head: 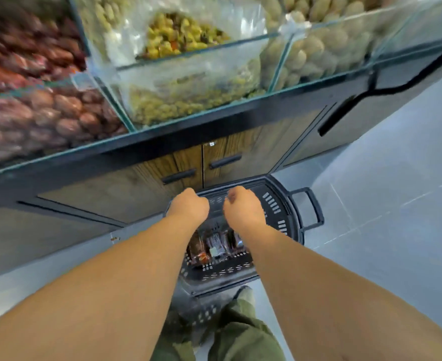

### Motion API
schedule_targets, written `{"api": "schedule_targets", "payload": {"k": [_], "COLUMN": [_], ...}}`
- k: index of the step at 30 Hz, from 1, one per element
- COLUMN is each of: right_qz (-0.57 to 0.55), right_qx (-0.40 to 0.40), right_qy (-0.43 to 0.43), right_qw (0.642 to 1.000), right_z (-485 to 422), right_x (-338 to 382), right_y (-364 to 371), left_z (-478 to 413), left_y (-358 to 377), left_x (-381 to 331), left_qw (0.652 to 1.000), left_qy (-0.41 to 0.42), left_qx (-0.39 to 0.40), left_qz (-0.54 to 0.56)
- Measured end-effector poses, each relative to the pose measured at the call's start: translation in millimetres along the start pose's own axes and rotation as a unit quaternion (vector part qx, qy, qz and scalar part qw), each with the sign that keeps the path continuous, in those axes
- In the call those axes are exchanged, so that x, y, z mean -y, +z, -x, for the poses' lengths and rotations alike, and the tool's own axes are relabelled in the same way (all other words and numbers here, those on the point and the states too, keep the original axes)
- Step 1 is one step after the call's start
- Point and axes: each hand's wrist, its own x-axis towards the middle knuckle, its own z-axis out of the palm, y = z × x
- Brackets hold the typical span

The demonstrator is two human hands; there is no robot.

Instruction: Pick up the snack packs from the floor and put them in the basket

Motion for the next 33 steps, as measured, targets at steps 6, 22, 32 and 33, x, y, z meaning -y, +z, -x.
{"api": "schedule_targets", "payload": {"k": [6,22,32,33], "right_qz": [-0.039,0.036,0.114,0.119], "right_qx": [-0.049,0.080,0.143,0.150], "right_qy": [-0.040,-0.176,-0.275,-0.285], "right_qw": [0.997,0.980,0.944,0.939], "right_z": [64.6,182.7,254.2,264.6], "right_x": [50.2,86.0,150.6,158.7], "right_y": [-65.1,-67.8,18.6,31.8], "left_z": [81.1,235.8,280.8,286.8], "left_y": [-77.5,-70.5,-86.6,-87.0], "left_x": [-23.2,59.4,188.3,206.5], "left_qw": [0.997,0.955,0.892,0.887], "left_qy": [-0.007,-0.060,-0.192,-0.202], "left_qx": [-0.065,-0.187,-0.239,-0.243], "left_qz": [0.046,0.224,0.333,0.338]}}
